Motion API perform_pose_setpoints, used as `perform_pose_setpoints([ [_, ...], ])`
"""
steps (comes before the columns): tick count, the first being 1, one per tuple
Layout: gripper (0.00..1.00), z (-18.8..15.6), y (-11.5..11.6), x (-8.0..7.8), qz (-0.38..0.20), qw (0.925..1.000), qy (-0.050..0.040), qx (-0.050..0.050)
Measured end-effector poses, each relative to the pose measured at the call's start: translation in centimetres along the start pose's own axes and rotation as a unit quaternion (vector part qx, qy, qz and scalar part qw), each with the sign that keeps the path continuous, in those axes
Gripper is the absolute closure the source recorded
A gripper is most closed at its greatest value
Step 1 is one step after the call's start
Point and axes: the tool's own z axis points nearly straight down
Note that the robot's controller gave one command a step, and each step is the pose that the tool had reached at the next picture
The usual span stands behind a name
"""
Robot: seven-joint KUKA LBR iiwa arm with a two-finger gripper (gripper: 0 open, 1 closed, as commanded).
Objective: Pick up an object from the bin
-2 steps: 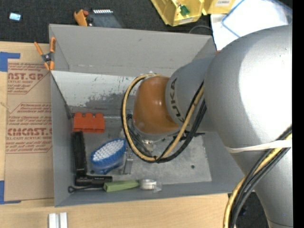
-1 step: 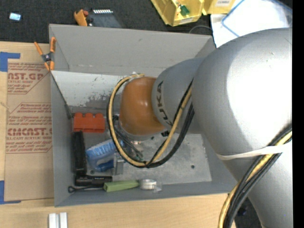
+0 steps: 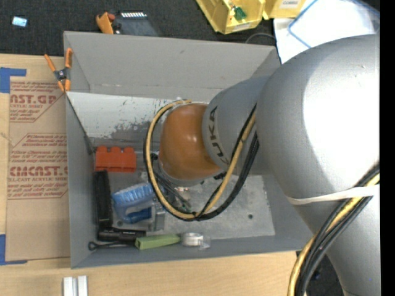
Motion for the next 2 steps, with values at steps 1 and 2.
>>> perform_pose_setpoints([
  [1, 0.00, 0.1, 0.0, -1.7, -0.084, 0.9964, -0.0013, 0.001],
  [2, 0.00, -2.1, 0.6, -1.6, -0.092, 0.9958, 0.0049, 0.002],
])
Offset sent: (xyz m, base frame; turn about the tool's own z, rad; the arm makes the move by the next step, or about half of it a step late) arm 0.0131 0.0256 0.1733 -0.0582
